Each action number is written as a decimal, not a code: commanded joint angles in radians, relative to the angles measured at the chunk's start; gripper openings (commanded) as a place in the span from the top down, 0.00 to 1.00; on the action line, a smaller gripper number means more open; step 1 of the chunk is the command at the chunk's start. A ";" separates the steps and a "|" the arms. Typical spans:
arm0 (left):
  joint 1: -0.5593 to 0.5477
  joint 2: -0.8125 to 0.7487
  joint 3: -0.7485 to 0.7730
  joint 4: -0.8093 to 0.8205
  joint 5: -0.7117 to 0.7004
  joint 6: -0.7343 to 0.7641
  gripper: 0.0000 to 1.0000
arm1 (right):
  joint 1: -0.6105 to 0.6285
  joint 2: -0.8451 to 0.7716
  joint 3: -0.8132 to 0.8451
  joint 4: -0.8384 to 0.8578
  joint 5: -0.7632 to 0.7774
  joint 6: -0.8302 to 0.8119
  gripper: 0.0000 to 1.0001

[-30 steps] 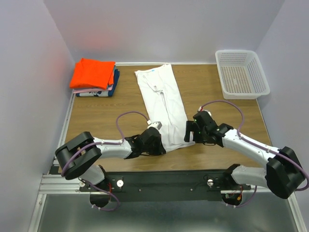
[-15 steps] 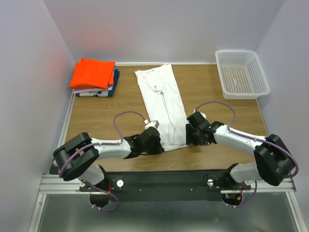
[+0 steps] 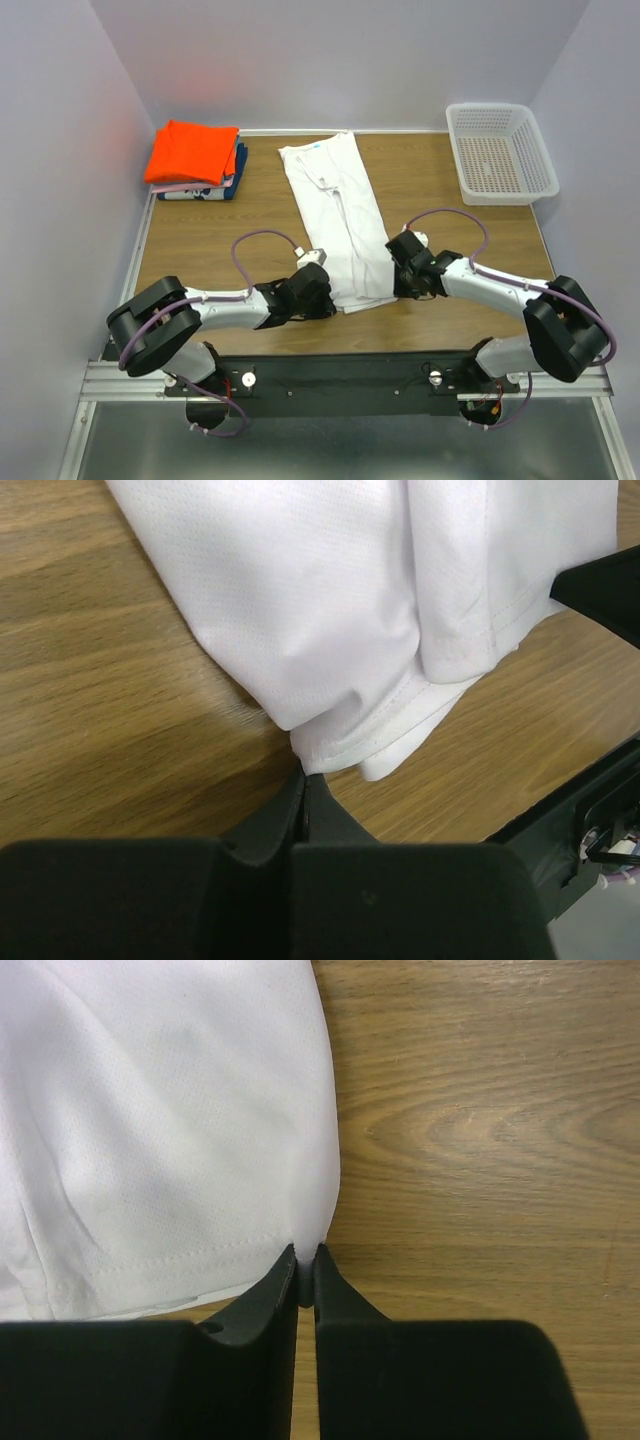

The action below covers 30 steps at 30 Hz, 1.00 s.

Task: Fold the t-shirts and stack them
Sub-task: Fold the tshirt

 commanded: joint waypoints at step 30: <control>0.118 -0.176 0.070 -0.038 -0.055 0.196 1.00 | 0.004 -0.060 0.208 0.116 -0.051 0.027 0.99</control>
